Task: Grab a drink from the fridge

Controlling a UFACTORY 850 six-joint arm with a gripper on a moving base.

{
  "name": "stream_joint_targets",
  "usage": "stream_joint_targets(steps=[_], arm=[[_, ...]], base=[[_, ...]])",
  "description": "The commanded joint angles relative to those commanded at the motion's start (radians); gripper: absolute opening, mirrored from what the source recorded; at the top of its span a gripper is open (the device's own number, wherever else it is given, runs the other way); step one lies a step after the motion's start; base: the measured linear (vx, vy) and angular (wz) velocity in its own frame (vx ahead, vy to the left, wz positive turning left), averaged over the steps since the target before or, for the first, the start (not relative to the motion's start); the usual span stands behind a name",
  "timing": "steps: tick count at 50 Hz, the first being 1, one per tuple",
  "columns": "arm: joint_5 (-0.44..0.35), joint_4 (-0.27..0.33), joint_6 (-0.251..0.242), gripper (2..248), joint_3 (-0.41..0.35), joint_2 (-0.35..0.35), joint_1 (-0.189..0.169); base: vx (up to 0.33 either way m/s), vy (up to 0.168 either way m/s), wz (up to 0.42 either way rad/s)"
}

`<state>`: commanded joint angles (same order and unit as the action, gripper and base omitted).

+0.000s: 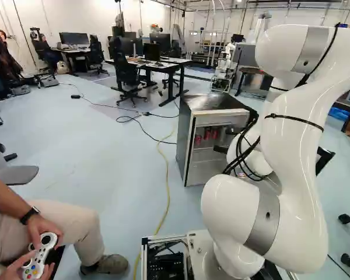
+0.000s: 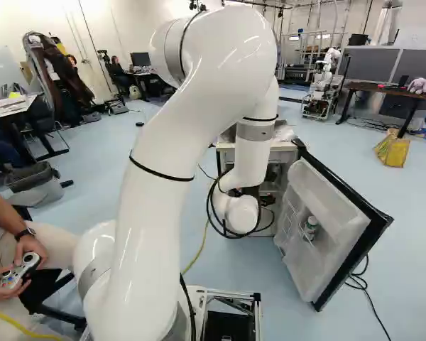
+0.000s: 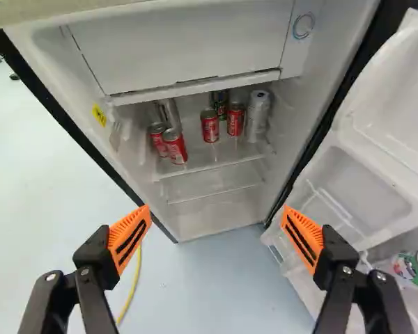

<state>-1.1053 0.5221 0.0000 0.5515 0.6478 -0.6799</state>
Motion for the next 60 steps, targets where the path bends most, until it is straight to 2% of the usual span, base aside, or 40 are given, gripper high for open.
stream_joint_targets(steps=[36,49,60], arm=[[0.000,0.096,0.000,247,0.125,0.164,0.027],[0.000,0.103,0.000,247,0.175,0.222,0.038],[0.000,0.103,0.000,247,0.205,0.245,0.049]], base=[[0.000,0.000,0.000],[0.000,0.000,0.000],[0.000,0.000,0.000]])
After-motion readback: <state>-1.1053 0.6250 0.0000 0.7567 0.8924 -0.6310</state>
